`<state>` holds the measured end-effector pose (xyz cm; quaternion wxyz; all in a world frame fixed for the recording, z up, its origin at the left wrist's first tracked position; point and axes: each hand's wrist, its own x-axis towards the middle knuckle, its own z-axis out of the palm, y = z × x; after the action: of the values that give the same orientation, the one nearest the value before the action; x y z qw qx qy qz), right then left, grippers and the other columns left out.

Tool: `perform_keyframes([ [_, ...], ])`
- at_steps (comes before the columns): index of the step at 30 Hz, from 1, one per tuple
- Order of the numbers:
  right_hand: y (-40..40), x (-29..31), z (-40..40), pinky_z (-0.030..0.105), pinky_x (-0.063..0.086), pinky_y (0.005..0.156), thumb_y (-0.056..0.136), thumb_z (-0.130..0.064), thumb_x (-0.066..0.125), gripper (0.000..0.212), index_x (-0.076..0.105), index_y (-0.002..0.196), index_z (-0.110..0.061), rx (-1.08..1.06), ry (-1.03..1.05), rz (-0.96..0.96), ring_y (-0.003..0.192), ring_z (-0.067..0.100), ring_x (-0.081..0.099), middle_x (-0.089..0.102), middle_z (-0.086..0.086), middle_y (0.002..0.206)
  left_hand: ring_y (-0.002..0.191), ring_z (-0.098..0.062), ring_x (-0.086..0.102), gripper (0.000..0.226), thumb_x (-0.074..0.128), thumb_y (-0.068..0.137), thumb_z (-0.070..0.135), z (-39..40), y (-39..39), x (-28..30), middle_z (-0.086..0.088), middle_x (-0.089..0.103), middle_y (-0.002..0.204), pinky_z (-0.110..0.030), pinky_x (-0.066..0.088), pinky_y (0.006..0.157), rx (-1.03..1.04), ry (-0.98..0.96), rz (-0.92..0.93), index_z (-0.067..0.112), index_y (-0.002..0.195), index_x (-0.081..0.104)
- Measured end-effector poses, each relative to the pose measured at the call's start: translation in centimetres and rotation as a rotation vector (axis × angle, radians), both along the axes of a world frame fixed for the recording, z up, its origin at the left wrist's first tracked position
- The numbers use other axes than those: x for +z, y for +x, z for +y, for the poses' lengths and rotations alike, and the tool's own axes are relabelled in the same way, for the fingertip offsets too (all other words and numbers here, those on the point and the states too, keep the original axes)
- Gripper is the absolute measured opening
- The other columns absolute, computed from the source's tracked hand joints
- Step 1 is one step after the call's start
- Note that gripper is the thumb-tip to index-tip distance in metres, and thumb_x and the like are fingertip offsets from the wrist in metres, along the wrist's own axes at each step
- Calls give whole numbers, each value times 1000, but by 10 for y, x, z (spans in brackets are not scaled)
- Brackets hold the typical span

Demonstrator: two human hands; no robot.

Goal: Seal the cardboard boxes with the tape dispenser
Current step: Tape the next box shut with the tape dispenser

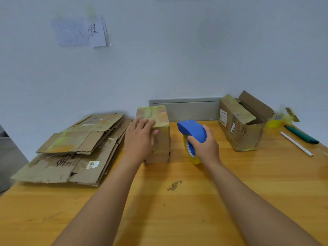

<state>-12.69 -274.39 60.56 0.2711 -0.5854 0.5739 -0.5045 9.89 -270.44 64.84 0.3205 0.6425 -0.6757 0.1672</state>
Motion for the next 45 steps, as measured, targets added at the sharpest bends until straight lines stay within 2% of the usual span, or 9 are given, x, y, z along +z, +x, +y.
perform_keyframes([
  [6,-24,45,30,17,47,81,76,-56,70,68,50,138,-37,79,-237,-165,105,-6,54,49,-38,115,152,-22,3,61,40,100,54,9,-1,15,6,27,161,-41,-2,120,-55,229,154,31,155,27],
  [11,-40,90,59,15,51,76,70,-47,69,50,64,119,-41,335,-321,-372,102,0,63,63,-32,109,114,-15,59,28,43,98,38,32,-23,60,6,66,117,-32,49,92,-166,1,752,28,113,64],
  [15,-36,96,74,29,55,81,71,-42,67,54,67,124,-35,488,-301,-393,109,17,65,65,-12,121,75,-19,71,58,47,93,64,47,-28,92,-9,75,89,-34,59,68,-299,422,1255,11,91,72],
  [21,-26,90,81,33,55,77,76,-31,64,52,64,128,-26,606,-248,-449,101,26,66,66,-3,118,60,-13,66,31,64,94,39,64,-12,94,-4,68,72,-25,55,56,-502,495,1406,9,86,71],
  [25,-17,87,82,29,55,70,80,-22,57,45,67,123,-32,664,-225,-479,87,18,67,67,-2,112,62,-14,68,35,66,89,47,70,-4,96,-7,70,78,-25,56,55,-603,546,1498,16,78,79],
  [29,-12,85,81,27,55,68,80,-22,57,46,65,126,-27,672,-209,-500,83,16,66,68,1,108,62,-12,65,33,63,96,24,73,-5,93,-8,67,83,-22,56,55,-672,540,1566,1,120,61],
  [35,-14,80,76,27,55,68,76,-33,65,51,64,127,-28,678,-194,-510,84,16,67,67,1,110,67,-14,68,29,56,97,10,72,-5,91,-12,71,89,-23,58,58,-673,565,1600,-2,124,59],
  [41,-20,79,72,28,56,72,73,-40,66,54,65,126,-32,655,-187,-497,93,21,67,66,-2,117,62,-19,66,35,47,93,22,66,-1,90,-12,69,76,-29,58,56,-572,610,1660,6,76,73],
  [45,-22,78,71,29,56,77,72,-42,67,50,67,122,-43,650,-203,-436,102,24,66,67,-8,118,59,-13,66,23,61,95,19,64,-1,87,-7,67,71,-26,57,55,-490,646,1519,0,108,65],
])
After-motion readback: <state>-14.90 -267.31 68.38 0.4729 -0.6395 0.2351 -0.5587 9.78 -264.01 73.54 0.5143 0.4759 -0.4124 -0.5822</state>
